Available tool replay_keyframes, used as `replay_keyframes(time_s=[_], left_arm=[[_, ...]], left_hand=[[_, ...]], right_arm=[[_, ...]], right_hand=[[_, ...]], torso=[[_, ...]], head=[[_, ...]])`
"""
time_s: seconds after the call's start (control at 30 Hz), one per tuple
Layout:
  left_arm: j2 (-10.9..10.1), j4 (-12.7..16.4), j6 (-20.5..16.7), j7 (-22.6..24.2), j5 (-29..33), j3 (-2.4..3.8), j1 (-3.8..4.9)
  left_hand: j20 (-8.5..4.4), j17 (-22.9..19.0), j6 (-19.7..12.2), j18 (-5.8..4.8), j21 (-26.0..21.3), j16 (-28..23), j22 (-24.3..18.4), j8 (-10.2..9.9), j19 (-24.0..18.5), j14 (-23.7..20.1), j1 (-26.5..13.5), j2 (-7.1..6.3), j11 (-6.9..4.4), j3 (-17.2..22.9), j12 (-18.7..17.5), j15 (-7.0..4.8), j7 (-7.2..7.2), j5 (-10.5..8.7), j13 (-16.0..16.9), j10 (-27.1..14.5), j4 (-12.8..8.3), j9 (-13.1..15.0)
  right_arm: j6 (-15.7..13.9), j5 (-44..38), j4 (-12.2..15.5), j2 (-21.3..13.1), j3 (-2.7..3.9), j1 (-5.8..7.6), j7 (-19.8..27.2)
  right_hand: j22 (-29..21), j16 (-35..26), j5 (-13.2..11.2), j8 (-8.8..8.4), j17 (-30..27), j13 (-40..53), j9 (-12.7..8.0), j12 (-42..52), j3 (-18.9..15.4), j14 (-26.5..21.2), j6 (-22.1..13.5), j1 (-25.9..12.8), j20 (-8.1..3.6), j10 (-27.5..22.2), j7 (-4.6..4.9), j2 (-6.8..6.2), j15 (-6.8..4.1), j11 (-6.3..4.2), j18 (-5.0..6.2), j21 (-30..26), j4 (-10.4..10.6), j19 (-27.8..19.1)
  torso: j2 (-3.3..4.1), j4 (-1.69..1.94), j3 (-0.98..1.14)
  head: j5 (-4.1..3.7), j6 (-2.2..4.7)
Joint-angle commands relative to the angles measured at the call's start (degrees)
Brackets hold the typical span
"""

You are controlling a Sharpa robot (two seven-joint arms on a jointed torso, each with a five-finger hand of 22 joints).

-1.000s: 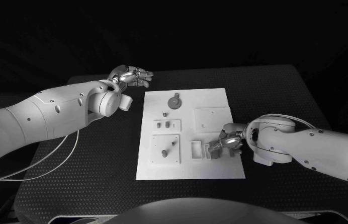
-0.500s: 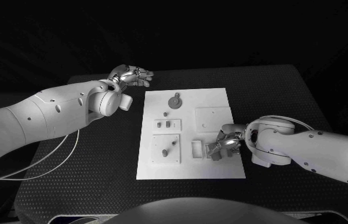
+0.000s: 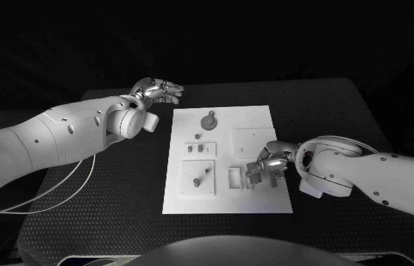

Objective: Assemble the parts on the task board

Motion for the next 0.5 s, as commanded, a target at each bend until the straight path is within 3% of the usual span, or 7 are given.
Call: replay_keyframes(time_s=[0.03,0.13,0.5], left_arm=[[0.3,0.1,0.5,0.5,0.3,0.05,0.09],[0.3,0.1,0.5,0.5,0.4,0.05,0.09],[0.3,0.0,0.8,0.7,0.6,0.05,0.09]], left_hand=[[0.10,0.1,-0.4,-0.43,0.3,-0.4,-0.1,0.1,-0.5,0.1,-0.8,-0.01,0.06,0.1,0.0,0.04,-0.09,-0.15,0.0,-0.5,0.4,-0.1],[0.12,0.2,-0.4,-0.42,0.3,-0.4,-0.1,0.1,-0.5,0.1,-1.0,-0.03,0.06,0.0,0.0,0.06,-0.08,-0.15,0.0,-0.5,0.6,-0.1],[0.13,0.2,-0.4,-0.42,0.3,-0.5,-0.1,0.2,-0.5,0.1,-1.2,-0.09,0.06,-0.1,0.0,0.07,-0.09,-0.15,0.0,-0.5,0.7,-0.1]], right_arm=[[-1.0,3.6,0.0,0.7,-0.03,0.05,-0.1],[-0.6,4.0,-0.6,1.7,-0.04,0.03,-0.6],[0.5,5.4,-2.0,4.5,-0.07,-0.21,-2.1]], right_hand=[[0.8,-0.2,0.2,0.27,-0.1,0.1,0.1,-0.1,2.0,0.4,0.6,5.1,0.05,1.3,-0.05,5.26,-0.16,-0.77,0.88,0.3,-1.4,0.5],[0.8,-0.3,0.2,0.18,-0.3,-0.1,0.0,-0.3,2.0,0.3,0.7,4.8,0.06,1.3,-0.07,4.99,-0.19,-0.79,0.88,0.2,-1.4,0.5],[0.8,-0.6,0.2,-0.24,-0.5,0.3,-0.6,-0.6,1.9,0.2,1.2,2.8,0.24,1.7,-0.13,3.67,-0.21,-0.85,0.88,0.1,-0.7,0.4]], torso=[[0.00,0.04,0.03],[0.04,0.10,0.05],[0.01,0.00,0.12]], head=[[-0.10,0.06],[-0.35,0.26],[0.22,0.00]])
